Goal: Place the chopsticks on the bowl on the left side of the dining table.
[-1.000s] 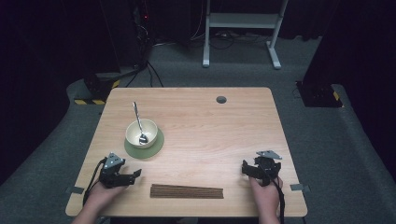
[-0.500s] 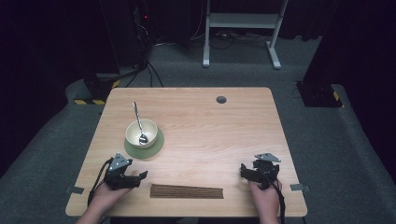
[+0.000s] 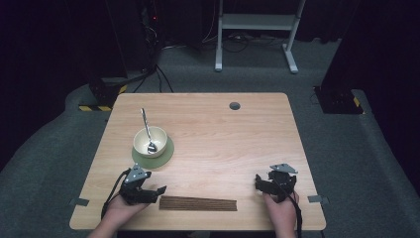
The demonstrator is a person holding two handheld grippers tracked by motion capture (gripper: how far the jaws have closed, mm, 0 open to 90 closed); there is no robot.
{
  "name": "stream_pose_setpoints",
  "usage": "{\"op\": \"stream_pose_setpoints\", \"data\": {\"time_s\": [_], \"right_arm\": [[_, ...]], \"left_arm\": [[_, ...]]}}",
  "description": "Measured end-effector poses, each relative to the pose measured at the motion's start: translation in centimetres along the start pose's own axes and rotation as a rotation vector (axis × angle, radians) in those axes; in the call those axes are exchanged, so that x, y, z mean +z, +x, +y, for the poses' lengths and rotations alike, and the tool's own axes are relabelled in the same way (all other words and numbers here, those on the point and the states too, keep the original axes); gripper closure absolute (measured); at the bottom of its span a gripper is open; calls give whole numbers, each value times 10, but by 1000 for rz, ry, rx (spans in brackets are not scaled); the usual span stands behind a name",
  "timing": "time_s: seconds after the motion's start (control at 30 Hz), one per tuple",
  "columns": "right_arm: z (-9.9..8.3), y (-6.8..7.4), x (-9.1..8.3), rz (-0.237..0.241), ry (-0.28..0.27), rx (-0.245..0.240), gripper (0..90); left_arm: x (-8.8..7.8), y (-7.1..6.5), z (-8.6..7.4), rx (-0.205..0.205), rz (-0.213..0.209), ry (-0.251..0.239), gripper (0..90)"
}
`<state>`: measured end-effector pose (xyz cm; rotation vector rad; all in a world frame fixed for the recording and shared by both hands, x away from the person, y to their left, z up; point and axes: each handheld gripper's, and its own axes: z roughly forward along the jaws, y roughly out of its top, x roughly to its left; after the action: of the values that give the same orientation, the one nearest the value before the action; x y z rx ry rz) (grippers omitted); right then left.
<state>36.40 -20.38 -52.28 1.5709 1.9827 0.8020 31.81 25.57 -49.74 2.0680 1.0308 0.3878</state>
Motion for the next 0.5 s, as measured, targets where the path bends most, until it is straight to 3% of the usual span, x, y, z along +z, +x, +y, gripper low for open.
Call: {"op": "stream_pose_setpoints", "data": {"time_s": [0.13, 0.3, 0.5], "right_arm": [[0, 0, 0, 0, 0, 0, 95], [0, 0, 0, 0, 0, 0, 95], [0, 0, 0, 1, 0, -1, 94]], "left_arm": [[2, -5, 1, 14, -12, 2, 183], [7, -10, 1, 17, -57, 28, 211], [10, -13, 0, 29, -71, 44, 230]]}}
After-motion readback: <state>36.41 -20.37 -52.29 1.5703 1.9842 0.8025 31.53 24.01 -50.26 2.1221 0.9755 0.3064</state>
